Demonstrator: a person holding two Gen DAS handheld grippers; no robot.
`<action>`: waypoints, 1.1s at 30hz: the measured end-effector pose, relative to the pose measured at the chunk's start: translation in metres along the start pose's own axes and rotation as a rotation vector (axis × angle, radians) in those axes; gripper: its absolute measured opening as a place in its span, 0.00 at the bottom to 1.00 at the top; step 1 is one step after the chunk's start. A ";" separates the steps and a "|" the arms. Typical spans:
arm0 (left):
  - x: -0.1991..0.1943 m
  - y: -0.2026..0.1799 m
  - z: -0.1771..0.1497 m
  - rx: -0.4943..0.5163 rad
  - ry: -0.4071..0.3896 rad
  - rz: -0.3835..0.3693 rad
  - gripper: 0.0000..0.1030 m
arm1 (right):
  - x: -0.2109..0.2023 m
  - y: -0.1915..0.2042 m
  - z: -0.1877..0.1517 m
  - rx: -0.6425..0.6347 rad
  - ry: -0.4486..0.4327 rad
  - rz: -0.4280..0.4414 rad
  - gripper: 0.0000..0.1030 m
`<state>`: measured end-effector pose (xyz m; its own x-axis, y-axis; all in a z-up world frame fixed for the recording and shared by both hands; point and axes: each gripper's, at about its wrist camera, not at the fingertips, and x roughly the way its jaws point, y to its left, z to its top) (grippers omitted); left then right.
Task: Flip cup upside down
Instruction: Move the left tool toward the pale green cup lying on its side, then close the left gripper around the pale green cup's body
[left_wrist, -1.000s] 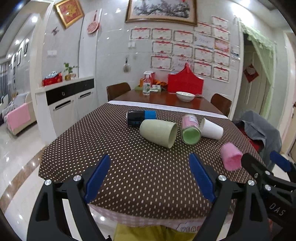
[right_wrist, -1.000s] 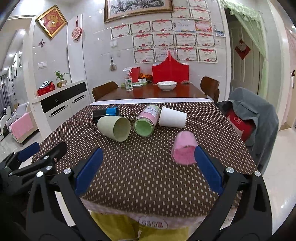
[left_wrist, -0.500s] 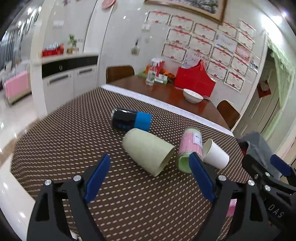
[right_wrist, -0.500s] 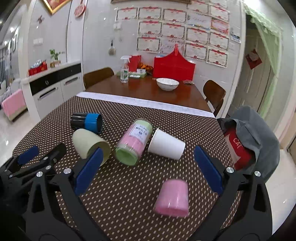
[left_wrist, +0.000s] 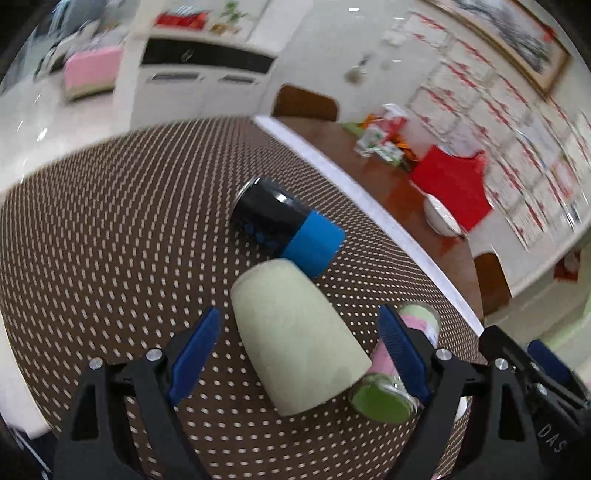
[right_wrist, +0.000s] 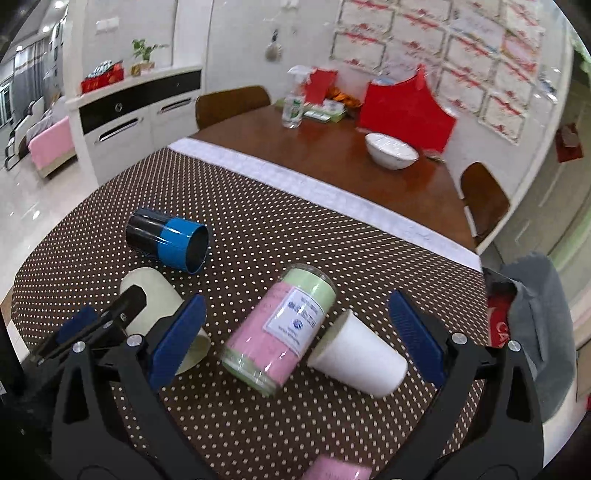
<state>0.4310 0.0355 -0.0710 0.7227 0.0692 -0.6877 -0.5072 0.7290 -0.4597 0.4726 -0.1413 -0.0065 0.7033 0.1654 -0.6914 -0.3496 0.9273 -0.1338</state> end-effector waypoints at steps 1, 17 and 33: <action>0.005 -0.001 0.000 -0.020 0.003 0.012 0.83 | 0.009 -0.001 0.004 -0.010 0.018 0.009 0.94; 0.077 0.011 0.002 -0.215 0.159 0.106 0.83 | 0.093 -0.005 0.023 -0.051 0.186 0.134 0.94; 0.108 0.001 0.019 -0.105 0.235 0.024 0.78 | 0.127 -0.010 0.050 -0.094 0.251 0.212 0.94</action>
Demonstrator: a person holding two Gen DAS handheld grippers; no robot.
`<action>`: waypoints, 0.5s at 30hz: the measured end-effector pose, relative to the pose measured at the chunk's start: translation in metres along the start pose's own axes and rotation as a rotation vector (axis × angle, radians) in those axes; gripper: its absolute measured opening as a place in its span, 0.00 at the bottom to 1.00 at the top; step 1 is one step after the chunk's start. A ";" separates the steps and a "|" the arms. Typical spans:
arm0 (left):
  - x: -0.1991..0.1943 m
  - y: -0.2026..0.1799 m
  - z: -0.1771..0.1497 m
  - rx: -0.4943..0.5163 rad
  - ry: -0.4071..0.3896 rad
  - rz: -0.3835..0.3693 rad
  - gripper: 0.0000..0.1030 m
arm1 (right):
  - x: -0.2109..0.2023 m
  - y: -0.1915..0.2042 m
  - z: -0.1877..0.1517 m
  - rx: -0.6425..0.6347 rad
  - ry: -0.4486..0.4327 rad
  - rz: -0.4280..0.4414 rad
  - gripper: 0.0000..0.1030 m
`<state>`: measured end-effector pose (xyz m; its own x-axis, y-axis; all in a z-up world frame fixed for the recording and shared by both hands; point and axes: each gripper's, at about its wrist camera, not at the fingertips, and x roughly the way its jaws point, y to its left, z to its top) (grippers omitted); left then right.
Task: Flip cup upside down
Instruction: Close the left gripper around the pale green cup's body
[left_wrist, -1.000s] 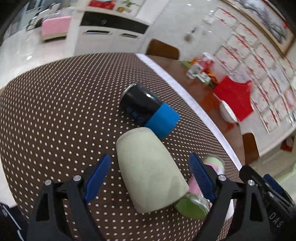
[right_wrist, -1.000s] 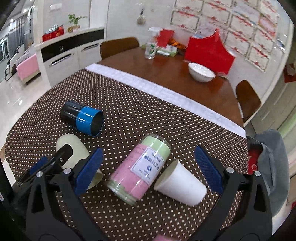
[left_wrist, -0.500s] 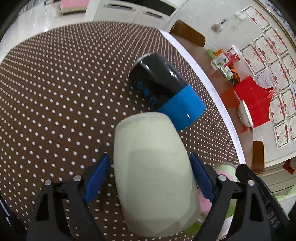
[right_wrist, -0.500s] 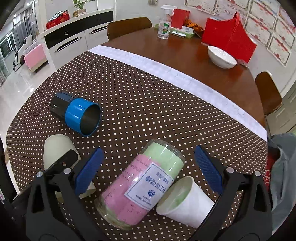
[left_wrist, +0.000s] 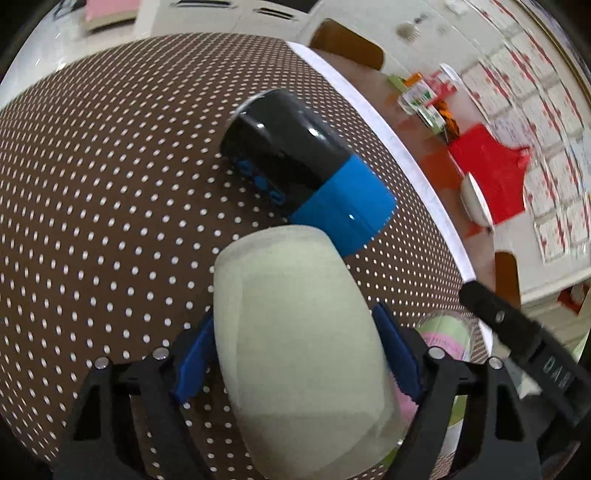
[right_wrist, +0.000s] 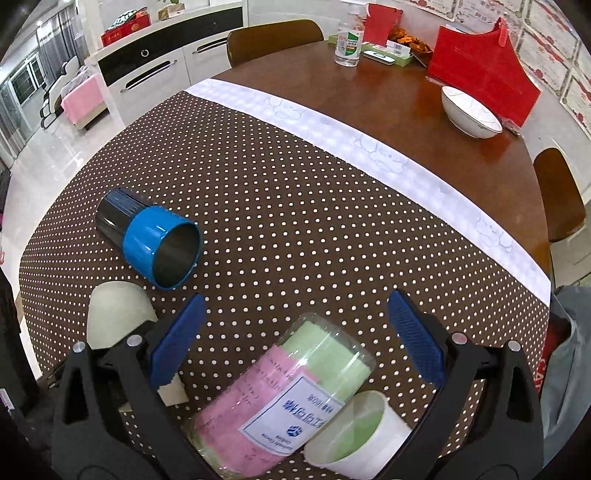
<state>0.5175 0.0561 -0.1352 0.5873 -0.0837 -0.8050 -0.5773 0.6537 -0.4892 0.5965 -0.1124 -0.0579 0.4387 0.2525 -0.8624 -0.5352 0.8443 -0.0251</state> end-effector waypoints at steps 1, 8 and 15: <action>0.000 -0.001 0.000 0.013 0.001 -0.013 0.77 | -0.001 -0.001 0.001 0.001 -0.002 0.001 0.94; -0.006 -0.002 -0.002 0.083 -0.029 -0.011 0.77 | -0.008 -0.009 -0.001 0.023 0.000 0.001 0.94; -0.016 -0.006 -0.010 0.176 -0.007 -0.043 0.77 | -0.026 -0.020 -0.017 0.100 -0.008 0.006 0.94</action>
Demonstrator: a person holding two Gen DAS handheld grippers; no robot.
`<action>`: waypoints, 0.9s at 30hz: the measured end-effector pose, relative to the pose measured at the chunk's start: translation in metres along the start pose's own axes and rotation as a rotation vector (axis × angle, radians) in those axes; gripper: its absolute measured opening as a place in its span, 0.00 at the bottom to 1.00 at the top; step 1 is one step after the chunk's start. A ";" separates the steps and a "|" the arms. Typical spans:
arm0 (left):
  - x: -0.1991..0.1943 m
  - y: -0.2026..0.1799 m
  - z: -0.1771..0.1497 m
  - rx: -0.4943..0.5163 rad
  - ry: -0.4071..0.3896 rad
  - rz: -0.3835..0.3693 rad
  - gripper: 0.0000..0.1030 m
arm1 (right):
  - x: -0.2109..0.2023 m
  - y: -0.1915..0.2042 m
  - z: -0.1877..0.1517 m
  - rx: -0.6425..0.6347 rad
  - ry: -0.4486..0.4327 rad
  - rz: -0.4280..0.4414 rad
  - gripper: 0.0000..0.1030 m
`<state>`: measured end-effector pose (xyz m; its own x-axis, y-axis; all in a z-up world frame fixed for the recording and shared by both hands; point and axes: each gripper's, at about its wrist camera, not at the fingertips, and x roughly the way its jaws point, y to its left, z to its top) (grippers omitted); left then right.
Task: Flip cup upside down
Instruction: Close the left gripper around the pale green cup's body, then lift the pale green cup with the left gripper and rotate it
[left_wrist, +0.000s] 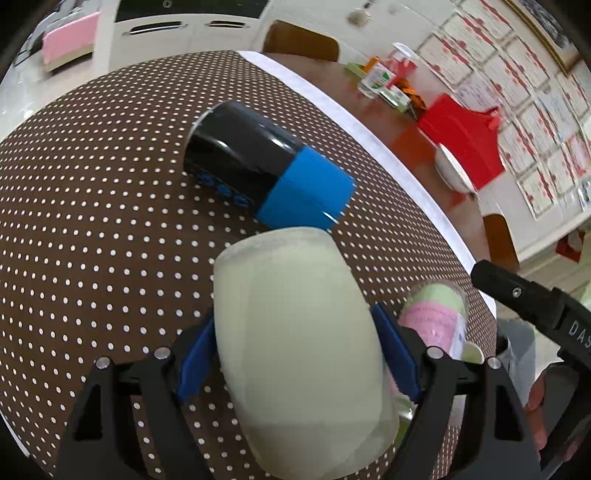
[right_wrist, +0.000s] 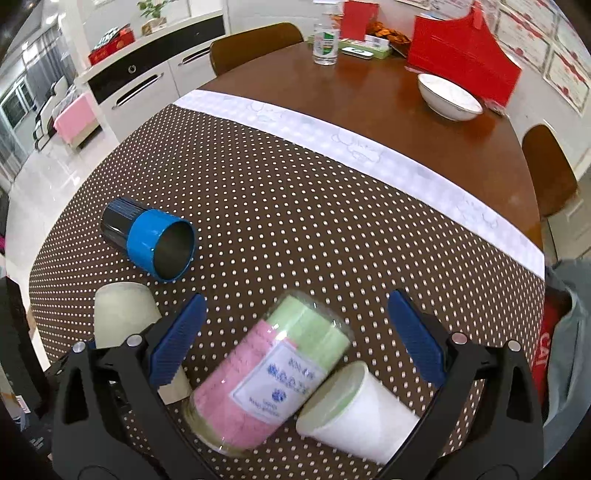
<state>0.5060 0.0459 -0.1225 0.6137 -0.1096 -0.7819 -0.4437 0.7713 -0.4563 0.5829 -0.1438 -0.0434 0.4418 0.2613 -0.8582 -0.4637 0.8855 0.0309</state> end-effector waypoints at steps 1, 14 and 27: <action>-0.003 0.000 -0.001 0.007 -0.005 -0.003 0.76 | -0.005 -0.002 -0.004 0.012 -0.008 0.000 0.94; -0.053 0.011 -0.014 0.173 -0.038 0.005 0.75 | -0.061 -0.005 -0.056 0.135 -0.086 0.005 0.94; -0.113 0.018 -0.050 0.403 0.012 -0.066 0.74 | -0.093 0.008 -0.130 0.285 -0.113 0.015 0.94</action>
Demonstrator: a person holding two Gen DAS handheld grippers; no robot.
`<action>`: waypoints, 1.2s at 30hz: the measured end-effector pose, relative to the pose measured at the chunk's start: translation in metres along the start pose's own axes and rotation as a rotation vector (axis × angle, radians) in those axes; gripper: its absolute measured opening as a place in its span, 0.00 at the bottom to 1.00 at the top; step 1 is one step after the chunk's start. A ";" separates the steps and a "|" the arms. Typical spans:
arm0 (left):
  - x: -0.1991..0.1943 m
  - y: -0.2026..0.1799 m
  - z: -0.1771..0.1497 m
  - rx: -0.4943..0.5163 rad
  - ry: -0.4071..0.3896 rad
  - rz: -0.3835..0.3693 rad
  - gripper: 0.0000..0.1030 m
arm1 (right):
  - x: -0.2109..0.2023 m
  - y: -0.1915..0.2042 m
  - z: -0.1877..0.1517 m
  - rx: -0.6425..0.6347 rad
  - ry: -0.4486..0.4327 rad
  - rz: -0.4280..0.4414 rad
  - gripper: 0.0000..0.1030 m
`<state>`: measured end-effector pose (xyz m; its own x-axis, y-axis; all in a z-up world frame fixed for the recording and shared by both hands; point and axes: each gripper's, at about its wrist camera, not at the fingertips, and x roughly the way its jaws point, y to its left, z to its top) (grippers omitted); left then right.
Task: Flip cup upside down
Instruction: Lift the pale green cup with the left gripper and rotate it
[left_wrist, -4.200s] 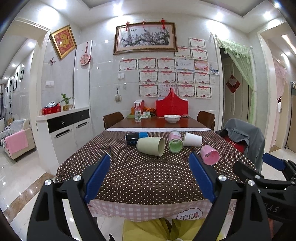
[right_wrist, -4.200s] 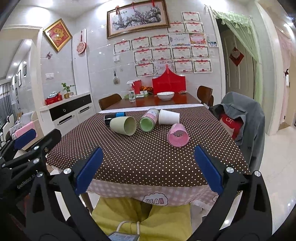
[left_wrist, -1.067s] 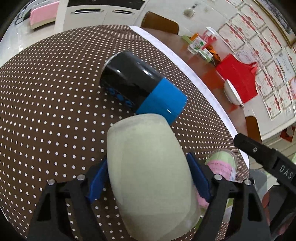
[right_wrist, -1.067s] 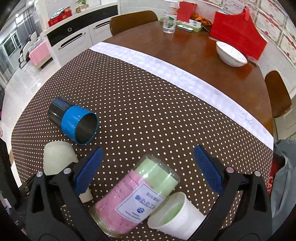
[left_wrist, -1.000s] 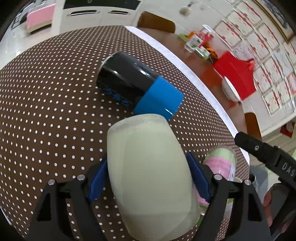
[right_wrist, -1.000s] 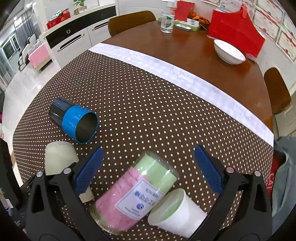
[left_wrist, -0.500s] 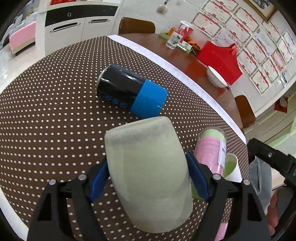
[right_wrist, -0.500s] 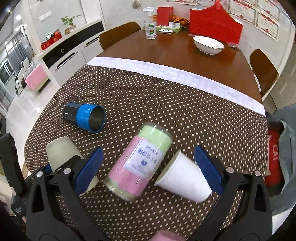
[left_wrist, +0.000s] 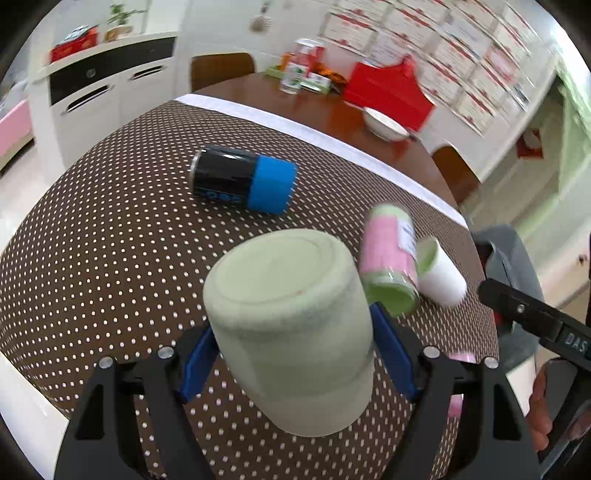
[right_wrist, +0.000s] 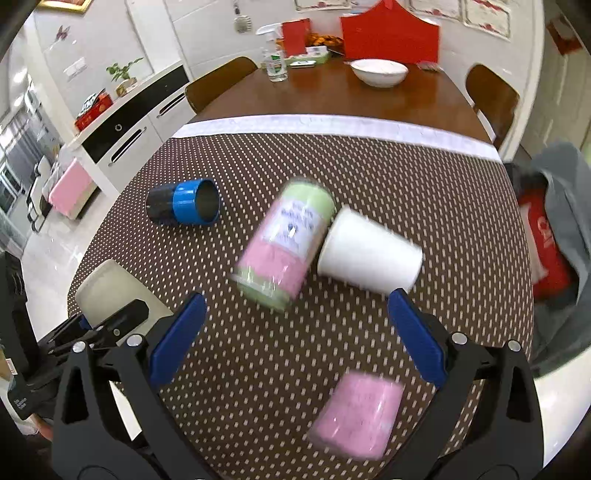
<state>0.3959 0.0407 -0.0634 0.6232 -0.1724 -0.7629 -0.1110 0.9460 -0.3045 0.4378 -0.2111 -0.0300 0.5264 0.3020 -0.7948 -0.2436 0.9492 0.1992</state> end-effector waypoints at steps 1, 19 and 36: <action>-0.003 -0.002 -0.003 0.026 0.018 -0.019 0.74 | -0.003 -0.001 -0.007 0.014 0.001 0.002 0.94; 0.002 -0.060 -0.057 0.398 0.397 -0.136 0.74 | -0.035 -0.030 -0.111 0.227 -0.002 0.012 0.94; 0.064 -0.091 -0.051 0.413 0.460 -0.124 0.74 | -0.012 -0.058 -0.142 0.328 0.015 -0.060 0.94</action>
<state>0.4064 -0.0701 -0.1138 0.2056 -0.3015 -0.9310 0.3065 0.9233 -0.2313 0.3299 -0.2822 -0.1129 0.5189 0.2460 -0.8187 0.0639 0.9439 0.3241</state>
